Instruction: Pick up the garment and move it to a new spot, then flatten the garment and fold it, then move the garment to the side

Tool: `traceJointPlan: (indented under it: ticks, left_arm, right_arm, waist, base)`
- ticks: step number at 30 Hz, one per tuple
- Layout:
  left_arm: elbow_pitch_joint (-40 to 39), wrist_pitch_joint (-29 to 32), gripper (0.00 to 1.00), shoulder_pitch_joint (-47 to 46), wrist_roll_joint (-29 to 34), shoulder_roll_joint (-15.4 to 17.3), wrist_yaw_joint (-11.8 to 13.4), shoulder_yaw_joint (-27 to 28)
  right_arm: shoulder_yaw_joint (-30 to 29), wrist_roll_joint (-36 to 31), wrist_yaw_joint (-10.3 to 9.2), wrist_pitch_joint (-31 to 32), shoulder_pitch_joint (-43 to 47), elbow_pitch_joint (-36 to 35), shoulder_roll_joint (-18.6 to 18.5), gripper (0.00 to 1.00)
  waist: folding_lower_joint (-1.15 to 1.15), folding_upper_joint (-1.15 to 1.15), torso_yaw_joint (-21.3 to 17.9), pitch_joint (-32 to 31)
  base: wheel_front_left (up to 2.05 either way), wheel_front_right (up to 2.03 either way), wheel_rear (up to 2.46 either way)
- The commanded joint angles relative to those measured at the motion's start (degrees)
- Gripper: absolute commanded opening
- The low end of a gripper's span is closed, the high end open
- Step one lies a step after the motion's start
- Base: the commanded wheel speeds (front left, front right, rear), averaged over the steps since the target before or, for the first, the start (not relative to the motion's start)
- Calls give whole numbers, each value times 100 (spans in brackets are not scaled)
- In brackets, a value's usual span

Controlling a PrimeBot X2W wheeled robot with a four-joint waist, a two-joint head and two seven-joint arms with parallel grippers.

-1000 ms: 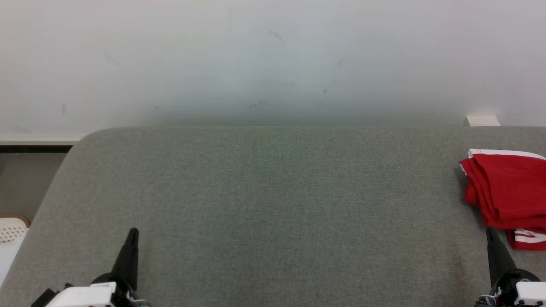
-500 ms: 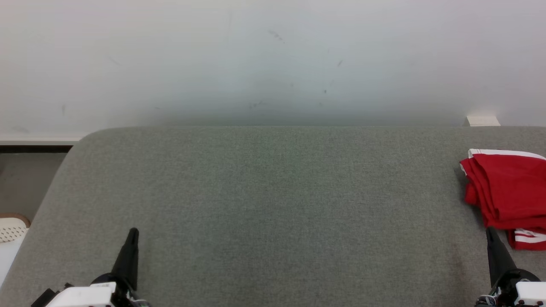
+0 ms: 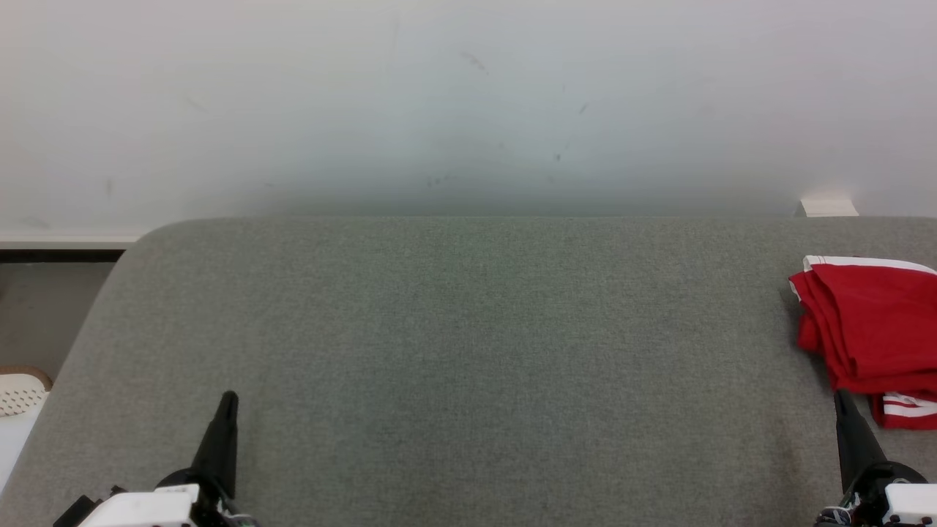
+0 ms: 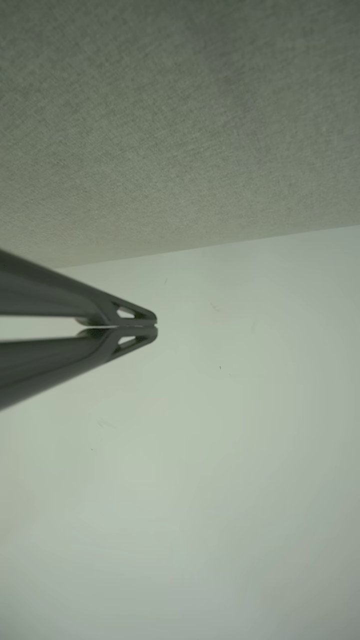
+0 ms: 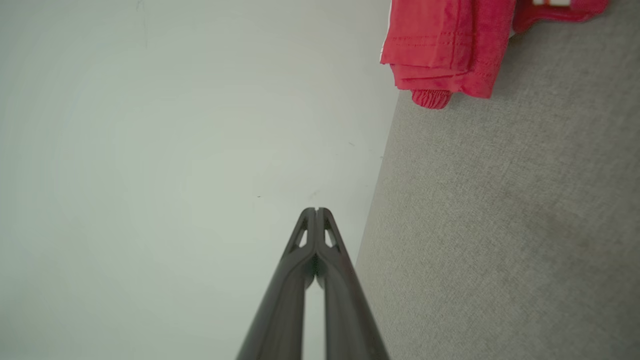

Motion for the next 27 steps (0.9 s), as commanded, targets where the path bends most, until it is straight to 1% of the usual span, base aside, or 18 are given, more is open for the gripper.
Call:
traceJointPlan:
  ticks: [1, 27]
  left_arm:
    - [-19, 18, 0, -34, -81, 17, 8, 8]
    - [-19, 18, 0, -34, -81, 18, 8, 8]
  right_arm:
    - [-23, -27, -12, 18, -69, 15, -2, 0]
    - [-20, -25, -12, 16, -69, 14, -2, 0]
  waist:
    - [0, 0, 0, 0]
    - [0, 0, 0, 0]
  base:
    - [0, 0, 0]
    - [0, 0, 0]
